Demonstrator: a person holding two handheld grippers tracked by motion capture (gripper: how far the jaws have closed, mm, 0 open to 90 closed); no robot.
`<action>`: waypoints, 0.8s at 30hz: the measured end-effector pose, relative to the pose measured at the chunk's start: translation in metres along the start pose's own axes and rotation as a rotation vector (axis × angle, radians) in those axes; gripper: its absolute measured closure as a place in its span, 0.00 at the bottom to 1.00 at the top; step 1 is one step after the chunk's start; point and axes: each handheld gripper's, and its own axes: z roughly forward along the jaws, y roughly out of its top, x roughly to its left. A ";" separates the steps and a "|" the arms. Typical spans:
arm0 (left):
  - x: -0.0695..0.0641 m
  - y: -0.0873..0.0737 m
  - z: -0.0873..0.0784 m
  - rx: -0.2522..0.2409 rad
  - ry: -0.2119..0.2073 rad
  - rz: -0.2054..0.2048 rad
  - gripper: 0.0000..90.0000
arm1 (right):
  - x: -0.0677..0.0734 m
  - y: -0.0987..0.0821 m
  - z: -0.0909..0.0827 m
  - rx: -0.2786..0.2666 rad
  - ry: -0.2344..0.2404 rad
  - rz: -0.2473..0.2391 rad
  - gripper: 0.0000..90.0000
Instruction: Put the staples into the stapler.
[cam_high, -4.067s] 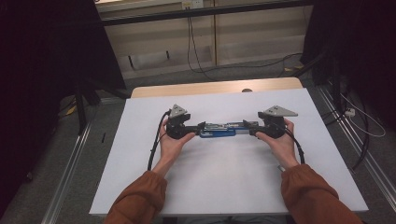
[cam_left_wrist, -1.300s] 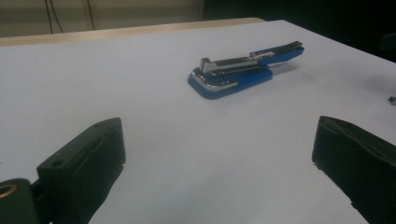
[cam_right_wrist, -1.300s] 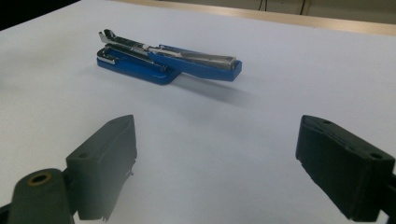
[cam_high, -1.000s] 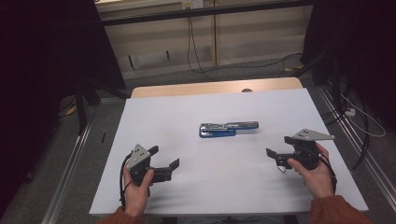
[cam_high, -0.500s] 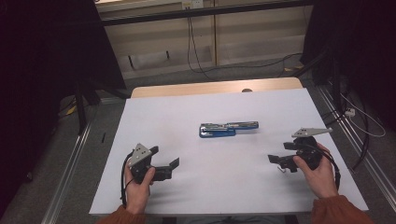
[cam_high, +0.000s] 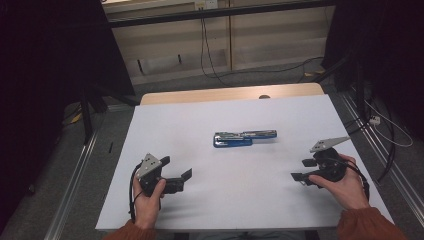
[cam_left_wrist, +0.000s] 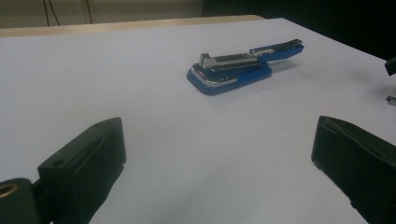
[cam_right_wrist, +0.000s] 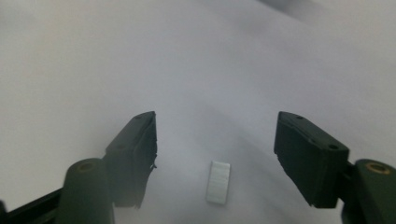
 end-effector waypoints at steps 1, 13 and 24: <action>0.000 0.000 0.000 0.001 -0.002 0.002 0.03 | -0.001 0.000 0.000 0.018 -0.011 0.003 0.38; -0.001 0.000 0.001 0.008 0.001 0.011 0.03 | -0.007 -0.004 -0.001 0.126 -0.032 0.039 0.57; 0.000 0.000 0.002 0.020 0.000 0.011 0.03 | -0.004 -0.004 0.005 0.192 -0.027 0.030 0.71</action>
